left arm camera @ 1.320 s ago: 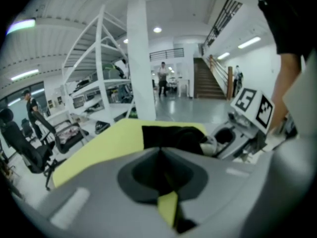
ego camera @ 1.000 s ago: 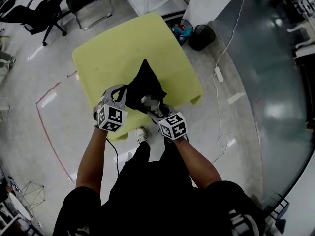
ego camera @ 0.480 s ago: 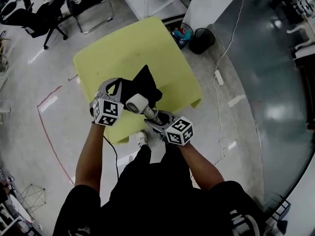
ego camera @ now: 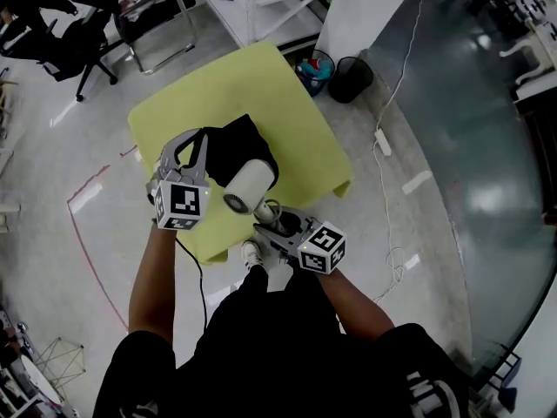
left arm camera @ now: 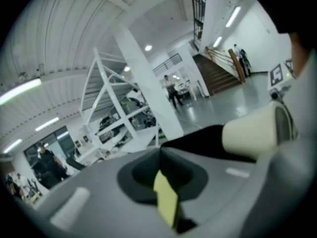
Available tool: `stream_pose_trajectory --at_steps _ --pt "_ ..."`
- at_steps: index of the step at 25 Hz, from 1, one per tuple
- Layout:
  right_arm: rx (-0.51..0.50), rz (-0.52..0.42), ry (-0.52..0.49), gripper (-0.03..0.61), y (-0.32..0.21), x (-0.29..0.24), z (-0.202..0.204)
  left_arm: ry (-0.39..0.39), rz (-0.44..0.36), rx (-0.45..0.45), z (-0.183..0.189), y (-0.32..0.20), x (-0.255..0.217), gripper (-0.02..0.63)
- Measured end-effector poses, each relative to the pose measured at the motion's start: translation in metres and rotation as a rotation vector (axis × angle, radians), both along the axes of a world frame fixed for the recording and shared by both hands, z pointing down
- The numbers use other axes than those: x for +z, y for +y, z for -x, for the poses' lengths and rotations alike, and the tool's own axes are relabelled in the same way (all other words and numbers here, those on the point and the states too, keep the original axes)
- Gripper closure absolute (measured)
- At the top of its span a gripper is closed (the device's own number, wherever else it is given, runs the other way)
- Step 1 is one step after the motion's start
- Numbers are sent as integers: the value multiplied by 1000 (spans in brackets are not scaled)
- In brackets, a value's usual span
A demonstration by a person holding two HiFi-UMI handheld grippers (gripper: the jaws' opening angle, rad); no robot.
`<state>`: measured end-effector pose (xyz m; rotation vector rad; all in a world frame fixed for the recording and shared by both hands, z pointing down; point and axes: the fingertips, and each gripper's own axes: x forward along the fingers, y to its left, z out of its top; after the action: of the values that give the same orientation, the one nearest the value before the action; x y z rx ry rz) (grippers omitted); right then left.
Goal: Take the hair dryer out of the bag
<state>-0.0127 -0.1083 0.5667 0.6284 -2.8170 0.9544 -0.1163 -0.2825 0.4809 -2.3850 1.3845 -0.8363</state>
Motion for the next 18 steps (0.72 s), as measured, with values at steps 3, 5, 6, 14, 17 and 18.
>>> stream_pose_trajectory --at_steps 3,5,6,14,17,18 --pt "39 -14 -26 387 2 -11 -12 -14 -8 31 -17 11 8 598" --pt "61 -20 -36 387 3 -16 -20 -12 31 64 -31 20 28 598" --pt "74 -21 -42 387 4 -18 -24 -1 59 78 -38 26 38 598" --pt "285 2 -46 387 -7 -19 -81 70 306 57 -80 73 128 598" --pt "329 5 -30 387 -16 -15 -95 78 365 5 -76 86 153 567" --pt "338 3 -24 387 -18 -14 -98 82 383 -7 -75 90 160 523"
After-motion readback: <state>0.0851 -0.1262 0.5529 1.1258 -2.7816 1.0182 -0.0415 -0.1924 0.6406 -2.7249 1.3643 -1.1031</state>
